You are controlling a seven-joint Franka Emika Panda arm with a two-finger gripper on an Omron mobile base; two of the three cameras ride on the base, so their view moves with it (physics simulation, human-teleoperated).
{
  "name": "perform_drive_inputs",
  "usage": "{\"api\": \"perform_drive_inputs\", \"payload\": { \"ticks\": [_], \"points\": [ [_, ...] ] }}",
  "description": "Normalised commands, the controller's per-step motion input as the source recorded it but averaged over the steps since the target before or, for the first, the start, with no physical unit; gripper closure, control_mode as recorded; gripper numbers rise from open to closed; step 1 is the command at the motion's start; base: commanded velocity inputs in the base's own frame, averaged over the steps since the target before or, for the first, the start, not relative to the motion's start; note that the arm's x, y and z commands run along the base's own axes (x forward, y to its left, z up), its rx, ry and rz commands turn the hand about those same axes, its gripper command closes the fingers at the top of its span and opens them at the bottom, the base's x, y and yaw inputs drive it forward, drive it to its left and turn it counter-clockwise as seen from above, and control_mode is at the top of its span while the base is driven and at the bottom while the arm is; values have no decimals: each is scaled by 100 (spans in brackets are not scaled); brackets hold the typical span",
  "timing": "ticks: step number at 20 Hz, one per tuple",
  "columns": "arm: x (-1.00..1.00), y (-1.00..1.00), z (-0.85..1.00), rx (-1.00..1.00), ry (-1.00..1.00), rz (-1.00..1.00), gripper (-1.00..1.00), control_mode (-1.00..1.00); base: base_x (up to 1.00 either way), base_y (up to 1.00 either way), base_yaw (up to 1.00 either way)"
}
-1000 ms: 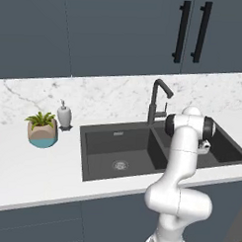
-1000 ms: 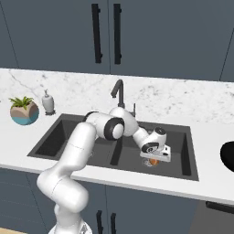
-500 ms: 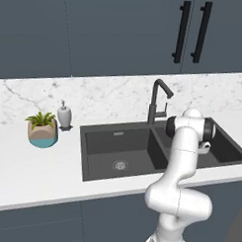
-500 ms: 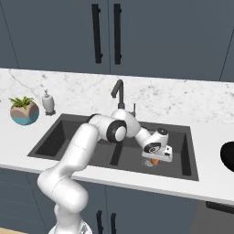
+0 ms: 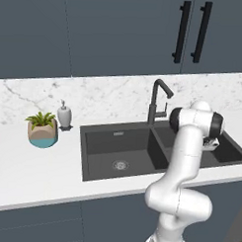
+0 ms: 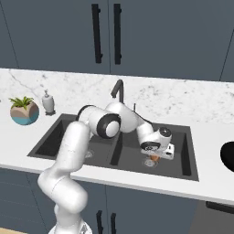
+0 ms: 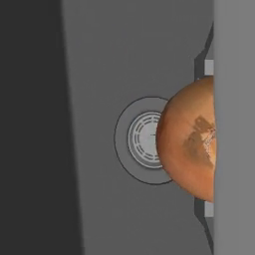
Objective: Pick the onion from the sink and place it in the bowl. Then pick the bowl and place it in the microwave. Then close the microwave door and press the start button.
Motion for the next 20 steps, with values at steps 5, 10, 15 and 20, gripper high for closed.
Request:
{"api": "perform_drive_inputs", "payload": {
  "ticks": [5,10,15,20],
  "points": [
    [-57,22,92,0,-28,0,100,-100,0,0,0],
    [-36,1,100,0,-21,0,100,-100,0,0,0],
    [-49,0,100,0,-9,0,100,-100,0,0,0],
    [-83,0,100,0,0,0,100,-100,0,0,0]
  ]
}}
